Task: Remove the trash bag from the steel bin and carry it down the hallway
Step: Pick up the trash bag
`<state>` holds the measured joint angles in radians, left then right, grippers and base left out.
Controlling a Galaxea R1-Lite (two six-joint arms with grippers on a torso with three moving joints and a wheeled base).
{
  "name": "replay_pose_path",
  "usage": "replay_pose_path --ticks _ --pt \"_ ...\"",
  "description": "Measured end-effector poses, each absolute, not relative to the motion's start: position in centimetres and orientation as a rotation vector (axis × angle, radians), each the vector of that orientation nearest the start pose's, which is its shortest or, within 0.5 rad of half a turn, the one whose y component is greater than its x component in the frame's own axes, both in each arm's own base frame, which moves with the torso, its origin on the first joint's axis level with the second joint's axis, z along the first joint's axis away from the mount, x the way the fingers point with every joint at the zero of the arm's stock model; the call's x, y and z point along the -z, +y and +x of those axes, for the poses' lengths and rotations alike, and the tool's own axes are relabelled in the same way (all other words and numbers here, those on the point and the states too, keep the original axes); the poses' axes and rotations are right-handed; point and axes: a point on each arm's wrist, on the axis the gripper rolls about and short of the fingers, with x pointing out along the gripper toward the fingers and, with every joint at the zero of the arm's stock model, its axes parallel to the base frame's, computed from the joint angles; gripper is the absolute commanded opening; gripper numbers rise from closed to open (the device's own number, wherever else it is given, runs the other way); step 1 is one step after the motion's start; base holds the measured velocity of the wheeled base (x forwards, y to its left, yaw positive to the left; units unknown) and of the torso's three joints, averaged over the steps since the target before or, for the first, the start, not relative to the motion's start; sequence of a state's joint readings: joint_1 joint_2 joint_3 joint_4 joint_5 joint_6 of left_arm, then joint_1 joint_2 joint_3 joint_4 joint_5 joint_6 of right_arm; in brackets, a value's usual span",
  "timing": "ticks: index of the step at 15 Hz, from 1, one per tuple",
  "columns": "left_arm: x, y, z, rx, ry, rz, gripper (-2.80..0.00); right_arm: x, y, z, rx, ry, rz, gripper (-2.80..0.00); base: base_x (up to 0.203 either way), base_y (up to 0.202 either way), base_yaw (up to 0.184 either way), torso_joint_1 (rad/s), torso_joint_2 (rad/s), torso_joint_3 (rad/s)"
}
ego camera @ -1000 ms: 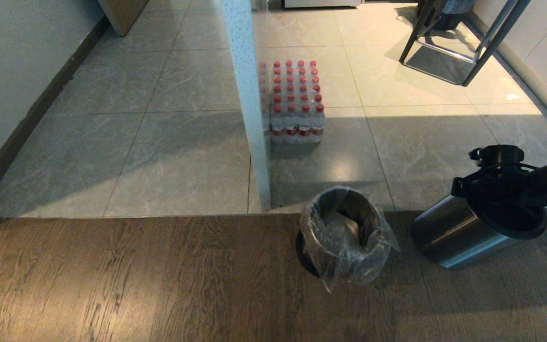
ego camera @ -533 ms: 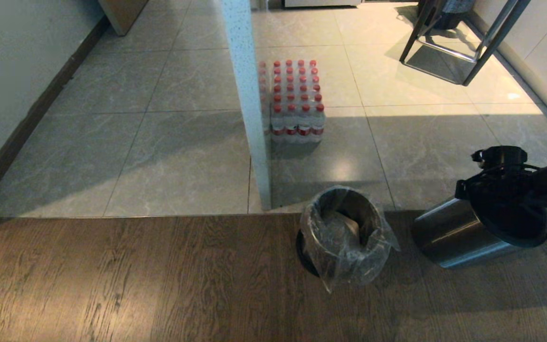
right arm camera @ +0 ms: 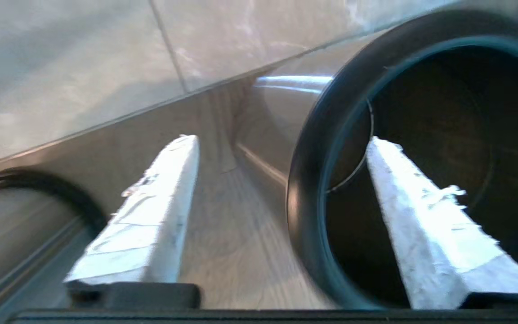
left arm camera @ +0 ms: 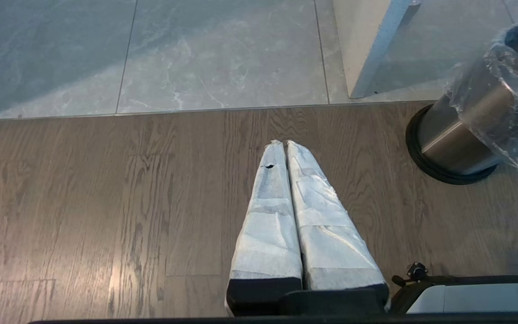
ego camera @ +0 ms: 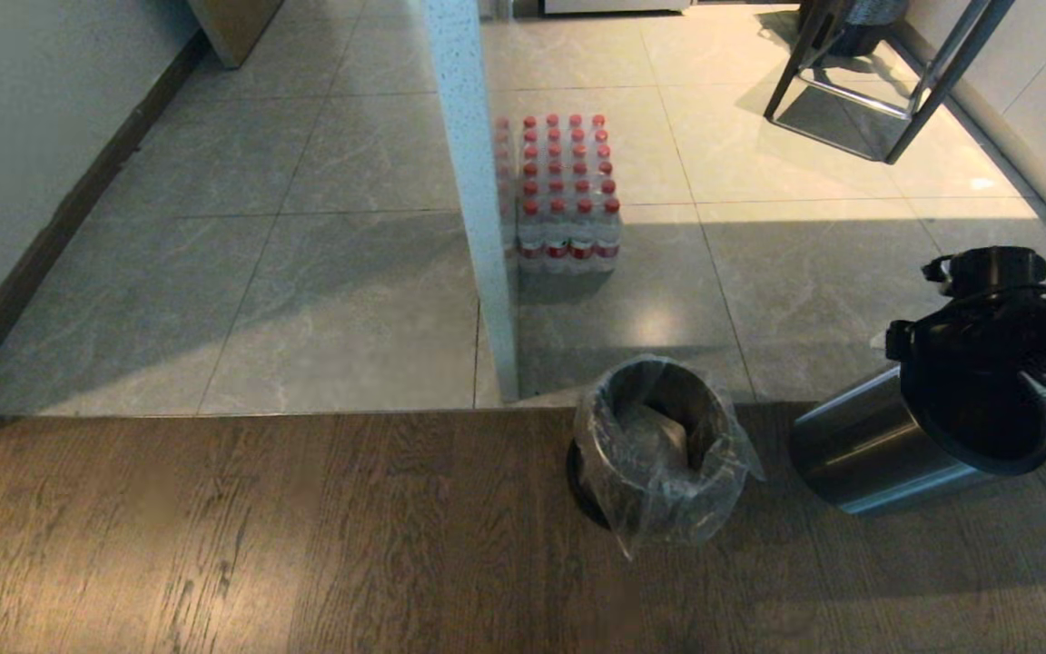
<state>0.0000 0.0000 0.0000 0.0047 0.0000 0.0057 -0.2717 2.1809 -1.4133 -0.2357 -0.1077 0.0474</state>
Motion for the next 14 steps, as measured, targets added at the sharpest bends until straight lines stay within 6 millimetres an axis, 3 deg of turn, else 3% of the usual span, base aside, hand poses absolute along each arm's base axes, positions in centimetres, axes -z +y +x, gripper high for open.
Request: replay_pose_path --ticks 4,7,9,11,12,14 --pt "-7.5 0.0 -2.3 0.000 0.005 0.006 -2.80 -17.8 -6.5 36.3 0.240 0.506 0.082 -2.80 0.000 0.000 0.000 0.000 0.00 0.000" --pt "-7.5 0.0 -2.3 0.000 0.004 0.006 -2.80 -17.3 -1.5 32.2 0.086 0.665 0.077 -2.80 0.000 0.000 0.000 0.000 0.00 0.000" --pt "-7.5 0.0 -2.3 0.000 0.004 0.006 -2.80 -16.7 0.0 31.3 0.052 0.715 0.096 -2.80 0.000 0.000 0.000 0.000 0.00 0.000" --pt "-7.5 0.0 -2.3 0.000 0.004 0.006 -2.80 -15.6 0.7 31.7 0.044 0.753 0.124 -2.80 0.000 0.000 0.000 0.000 0.00 0.000" --pt "-7.5 0.0 -2.3 0.000 0.004 0.006 -2.80 -14.9 1.1 32.3 0.033 0.766 0.135 0.00 0.000 0.000 0.000 0.000 0.00 0.000" --pt "-7.5 0.0 -2.3 0.000 0.005 0.006 -2.80 -13.9 1.8 33.5 -0.028 0.786 0.185 0.00 0.000 0.000 0.000 0.000 0.00 0.000"
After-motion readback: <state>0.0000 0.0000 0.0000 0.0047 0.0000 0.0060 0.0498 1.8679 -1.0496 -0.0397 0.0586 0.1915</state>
